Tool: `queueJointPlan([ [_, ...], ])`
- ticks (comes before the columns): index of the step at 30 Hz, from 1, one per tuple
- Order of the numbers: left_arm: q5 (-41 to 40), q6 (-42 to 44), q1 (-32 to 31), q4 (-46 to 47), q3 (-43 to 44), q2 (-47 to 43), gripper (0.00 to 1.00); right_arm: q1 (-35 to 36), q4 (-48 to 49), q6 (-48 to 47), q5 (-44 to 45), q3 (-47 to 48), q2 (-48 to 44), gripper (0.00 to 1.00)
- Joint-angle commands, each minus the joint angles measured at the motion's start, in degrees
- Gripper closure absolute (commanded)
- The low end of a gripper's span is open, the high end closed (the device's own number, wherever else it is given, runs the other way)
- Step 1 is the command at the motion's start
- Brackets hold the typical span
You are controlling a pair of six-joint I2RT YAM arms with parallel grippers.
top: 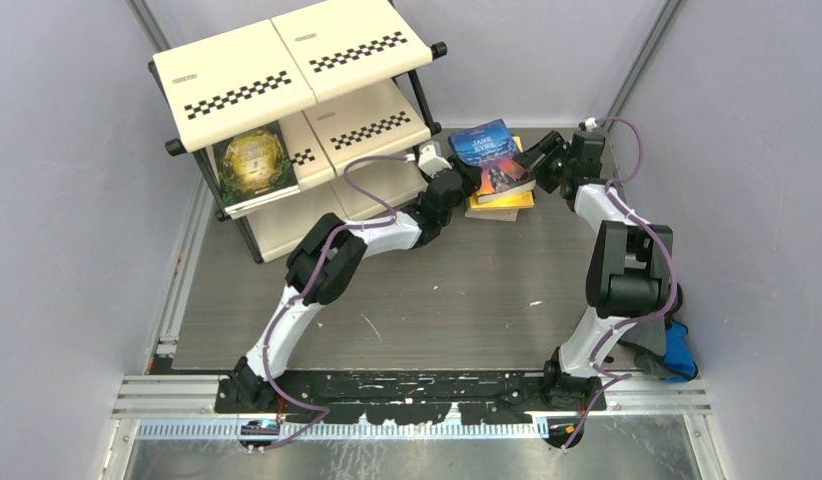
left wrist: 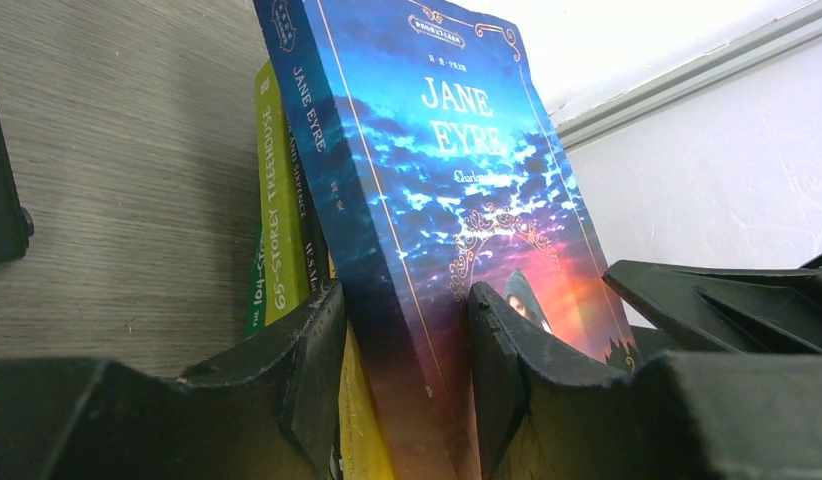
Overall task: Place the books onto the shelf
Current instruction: Pick up the book from the center of the board.
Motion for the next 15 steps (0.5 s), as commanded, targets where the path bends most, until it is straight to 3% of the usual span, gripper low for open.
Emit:
queueJointPlan([
  [1,0.1,4.7,-0.7,1.3,-1.2,-4.1,0.67,0.5,1.6,0.9,-1.6,0.0,-4.4,0.32],
  [15,-1.4,8.3,-1.5,3.3,-3.1,-8.2,0.69,0.6,1.6,1.8,3.9,-3.7,-7.8,0.26],
])
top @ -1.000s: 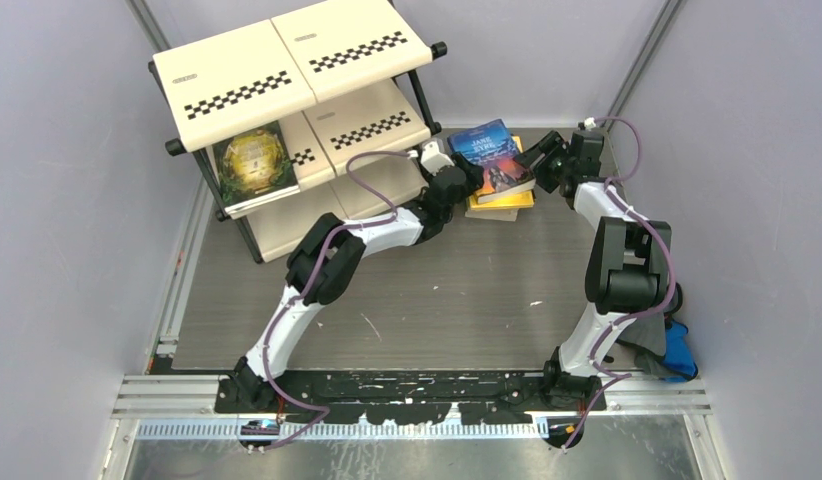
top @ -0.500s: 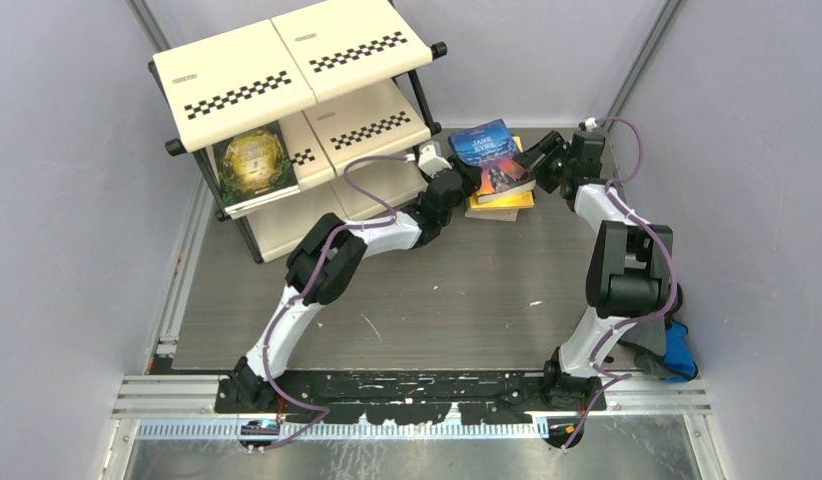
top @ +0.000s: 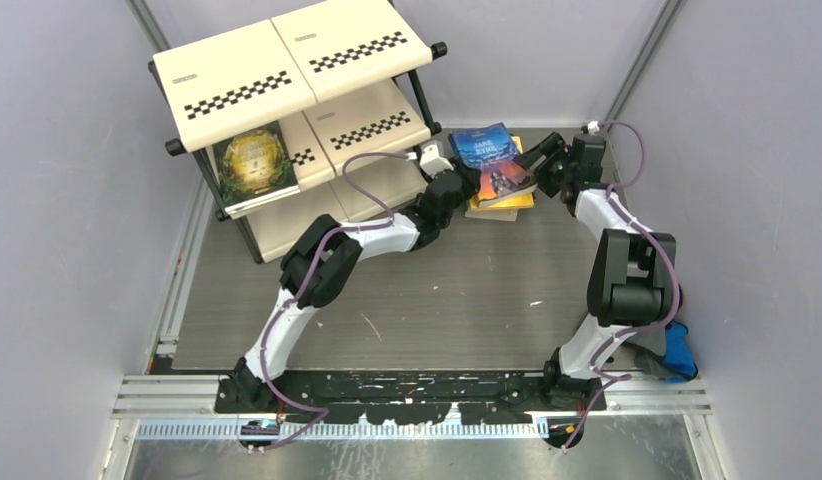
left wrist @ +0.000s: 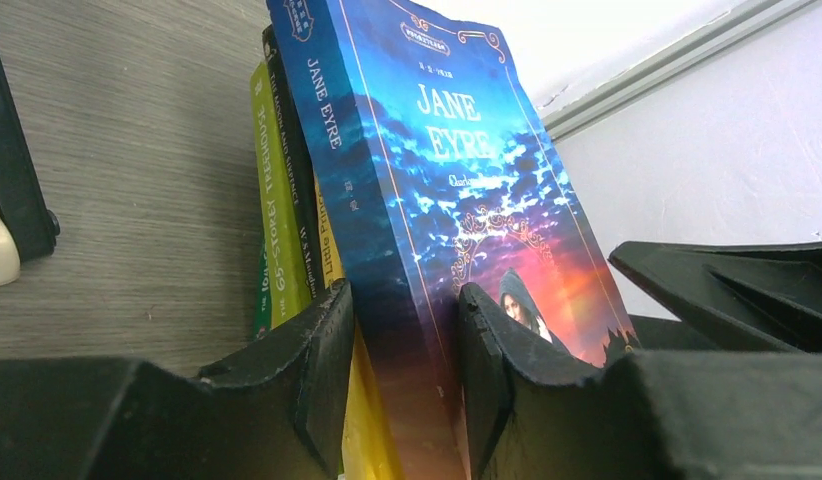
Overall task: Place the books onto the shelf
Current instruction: Pick up the book from the center of the board.
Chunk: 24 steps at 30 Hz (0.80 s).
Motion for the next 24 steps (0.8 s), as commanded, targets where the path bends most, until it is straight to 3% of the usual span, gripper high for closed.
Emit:
queueJointPlan([
  [1,-1.4,3.9,-0.9,2.7,0.0,-5.1,0.69,0.3,1.9,0.9,3.5,-1.9,-5.0,0.26],
  [24,-4.5,4.0,-2.8,4.4,-10.1,-12.1,0.69,0.4,2.6,5.4,13.5,-16.0,-18.7,0.22],
])
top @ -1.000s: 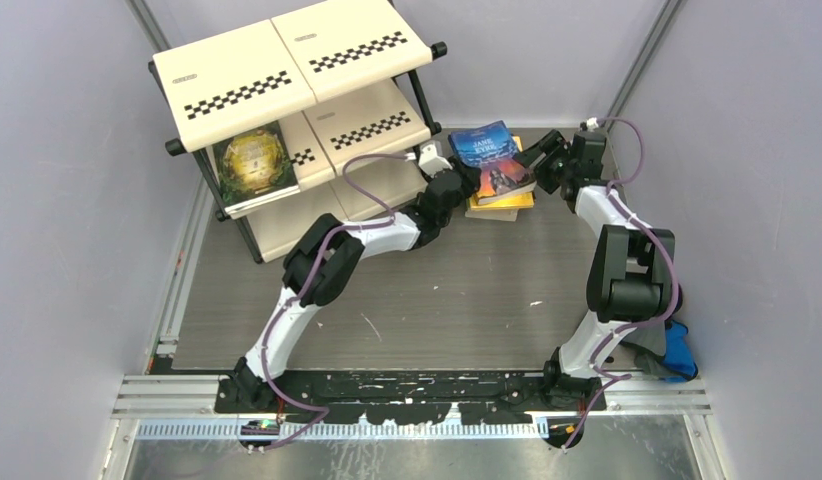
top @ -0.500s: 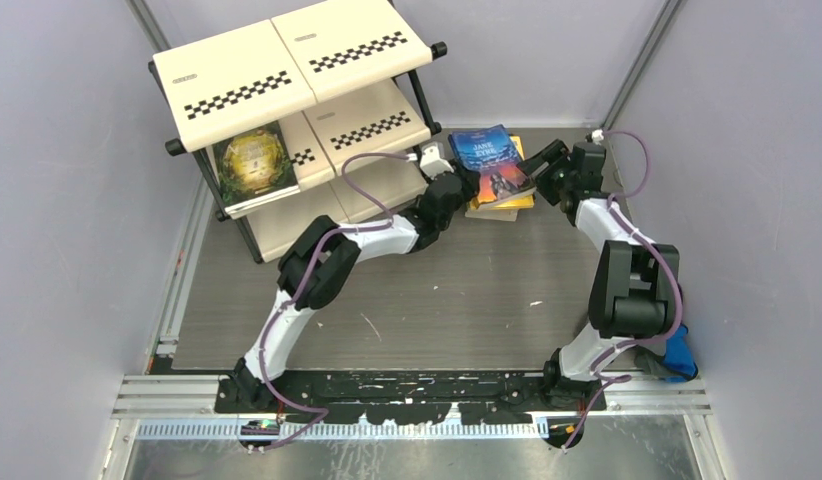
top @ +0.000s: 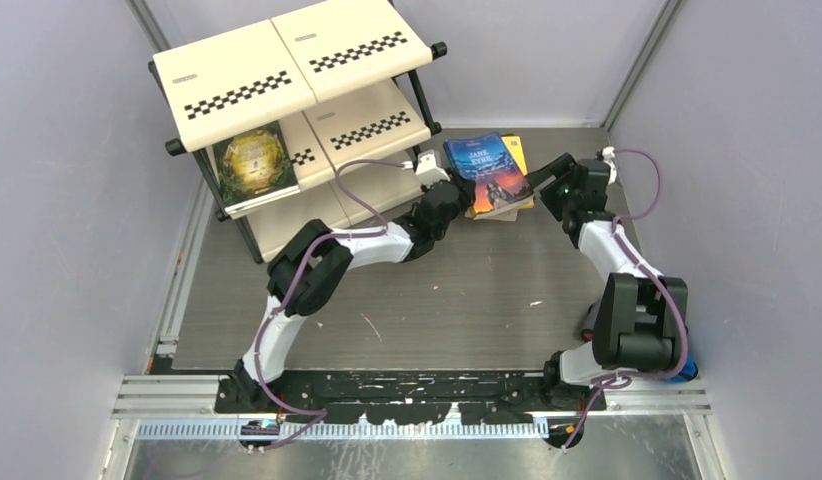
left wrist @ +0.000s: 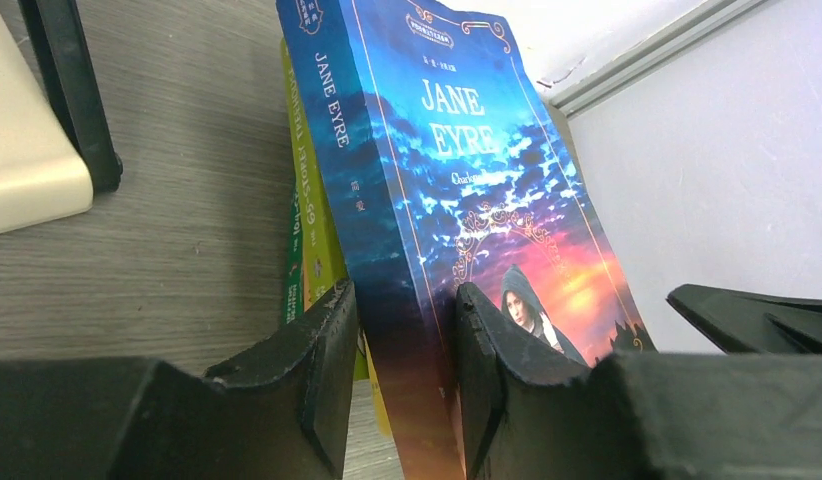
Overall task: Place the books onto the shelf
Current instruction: Pick up the book from the center of the board.
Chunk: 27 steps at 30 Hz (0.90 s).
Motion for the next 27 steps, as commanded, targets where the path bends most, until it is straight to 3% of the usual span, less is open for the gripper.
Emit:
queueJointPlan([
  [1,-2.5,2.4,-1.0,4.2,-1.3,-5.5,0.69,0.4,1.9,1.8,2.7,-2.4,-5.5,0.21],
  [10,-3.0,2.3,-1.9,3.7,-1.8,-5.9,0.69,1.2,1.3,4.0,3.7,-9.2,-11.0,0.21],
  [18,-3.4,2.1,-1.9,3.1,-2.5,-6.4,0.69,2.4,10.1,8.9,-0.8,-15.3,-12.7,0.19],
  [27,-2.5,2.1,-1.9,2.2,-2.3,-6.3,0.69,3.8,13.6,10.2,-3.7,-15.3,-10.5,0.19],
])
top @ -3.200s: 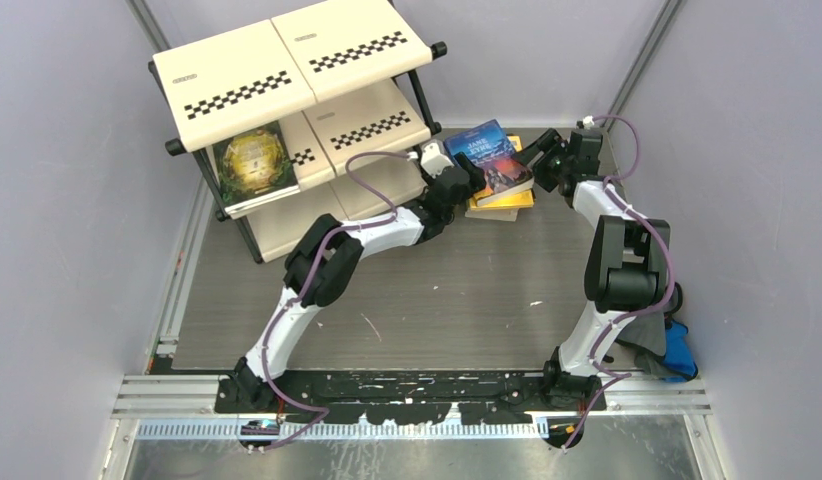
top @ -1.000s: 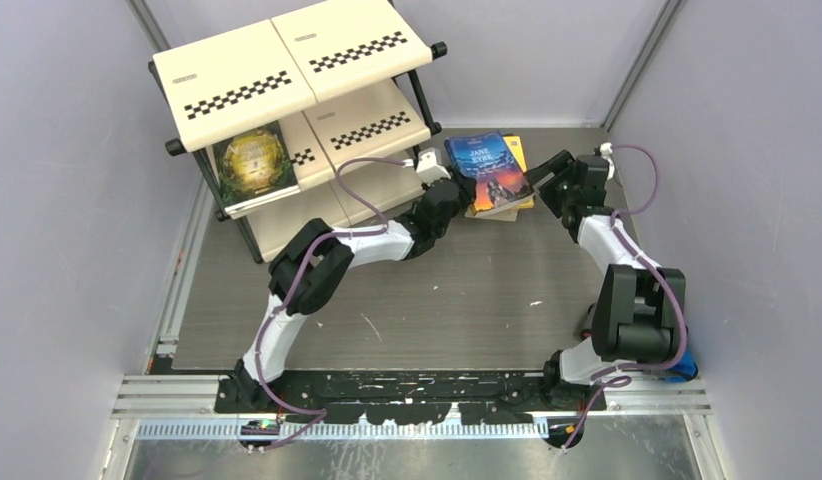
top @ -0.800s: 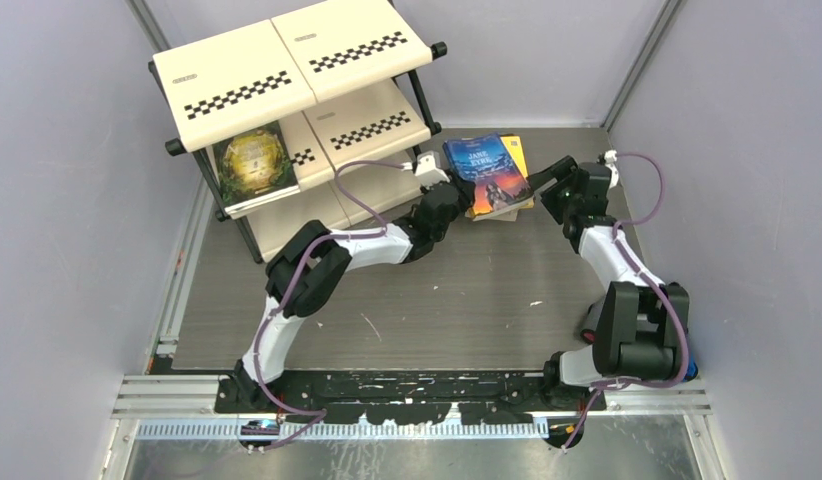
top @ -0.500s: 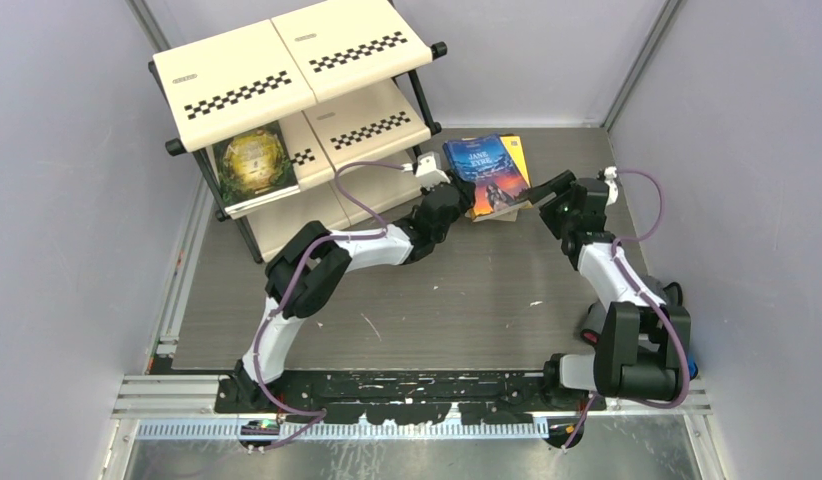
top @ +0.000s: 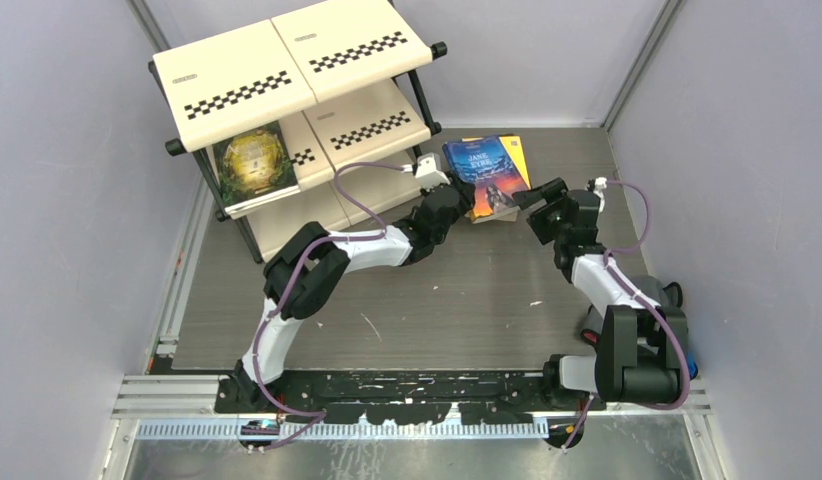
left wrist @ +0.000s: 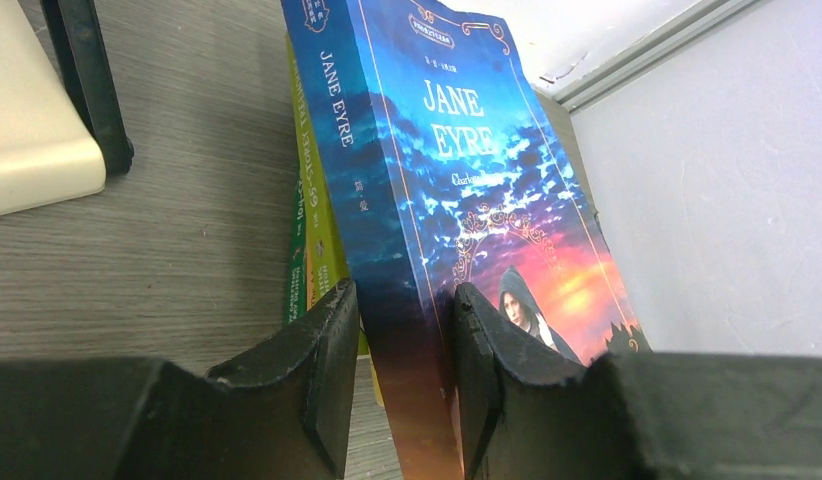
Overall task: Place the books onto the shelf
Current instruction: Pick up the book from the center of the board.
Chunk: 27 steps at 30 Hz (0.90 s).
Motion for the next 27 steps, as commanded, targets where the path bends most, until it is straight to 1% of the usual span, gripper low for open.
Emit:
queueJointPlan([
  [1,-0.6,2.1,-0.7,2.3,0.5,-4.1,0.69,1.0,5.1,1.1,-1.8,1.1,0.5,0.19],
  [15,-0.4,1.6,-0.6,1.4,0.1,-4.5,0.69,2.4,10.1,1.8,-4.5,2.7,7.3,0.2],
  [27,0.2,2.7,-0.5,-0.2,-1.4,-5.9,0.69,2.4,9.6,1.3,-8.6,6.1,10.7,0.22],
])
